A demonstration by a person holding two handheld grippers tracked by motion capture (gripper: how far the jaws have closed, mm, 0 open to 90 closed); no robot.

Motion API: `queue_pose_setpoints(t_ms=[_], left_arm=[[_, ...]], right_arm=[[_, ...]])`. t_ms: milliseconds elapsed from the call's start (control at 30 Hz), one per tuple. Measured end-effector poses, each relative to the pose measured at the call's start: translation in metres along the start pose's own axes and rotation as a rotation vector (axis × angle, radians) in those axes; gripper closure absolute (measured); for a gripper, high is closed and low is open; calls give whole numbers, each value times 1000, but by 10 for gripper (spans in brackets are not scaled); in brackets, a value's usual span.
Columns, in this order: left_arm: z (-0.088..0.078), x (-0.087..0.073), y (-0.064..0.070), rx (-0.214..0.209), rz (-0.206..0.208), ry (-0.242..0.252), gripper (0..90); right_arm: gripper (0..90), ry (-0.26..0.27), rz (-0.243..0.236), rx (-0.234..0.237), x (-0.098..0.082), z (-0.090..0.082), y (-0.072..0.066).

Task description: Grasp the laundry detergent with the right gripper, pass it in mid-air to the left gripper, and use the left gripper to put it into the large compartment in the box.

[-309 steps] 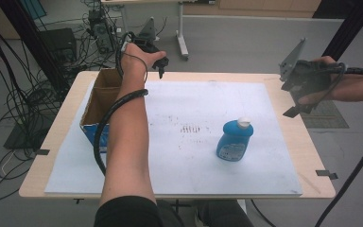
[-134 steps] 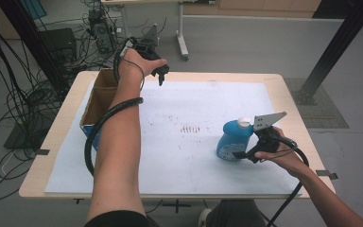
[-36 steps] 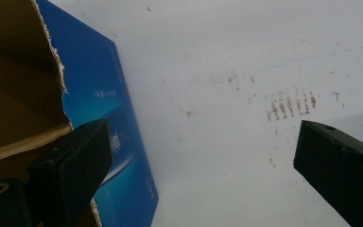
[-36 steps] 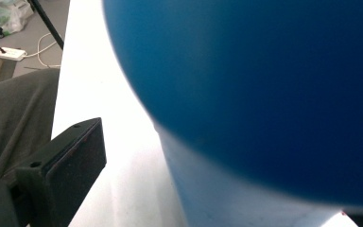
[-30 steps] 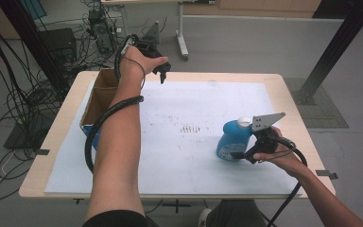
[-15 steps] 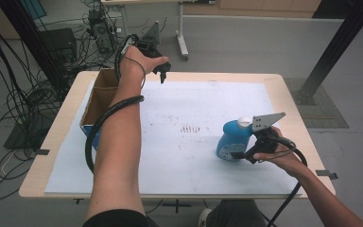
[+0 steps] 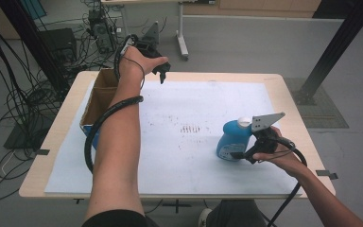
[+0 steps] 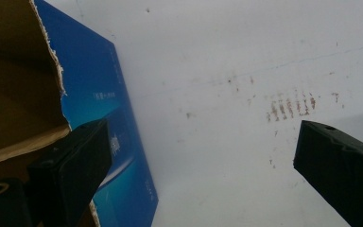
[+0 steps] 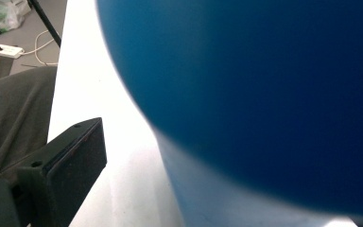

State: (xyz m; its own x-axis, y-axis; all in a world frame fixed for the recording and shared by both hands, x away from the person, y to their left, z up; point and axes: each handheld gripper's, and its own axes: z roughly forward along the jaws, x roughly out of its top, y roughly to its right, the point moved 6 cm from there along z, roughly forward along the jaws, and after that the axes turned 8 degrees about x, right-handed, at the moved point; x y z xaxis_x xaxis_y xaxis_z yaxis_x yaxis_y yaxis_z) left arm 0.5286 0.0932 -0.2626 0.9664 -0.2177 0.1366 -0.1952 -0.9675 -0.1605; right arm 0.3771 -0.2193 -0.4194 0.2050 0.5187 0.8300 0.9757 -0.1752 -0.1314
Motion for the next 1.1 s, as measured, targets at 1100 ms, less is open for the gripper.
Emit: queue_pose_setpoints(t_ms=[1100], left_arm=[[3, 0, 4, -10, 10, 2, 58]], right_arm=[[270, -16, -38, -27, -3, -1, 2]])
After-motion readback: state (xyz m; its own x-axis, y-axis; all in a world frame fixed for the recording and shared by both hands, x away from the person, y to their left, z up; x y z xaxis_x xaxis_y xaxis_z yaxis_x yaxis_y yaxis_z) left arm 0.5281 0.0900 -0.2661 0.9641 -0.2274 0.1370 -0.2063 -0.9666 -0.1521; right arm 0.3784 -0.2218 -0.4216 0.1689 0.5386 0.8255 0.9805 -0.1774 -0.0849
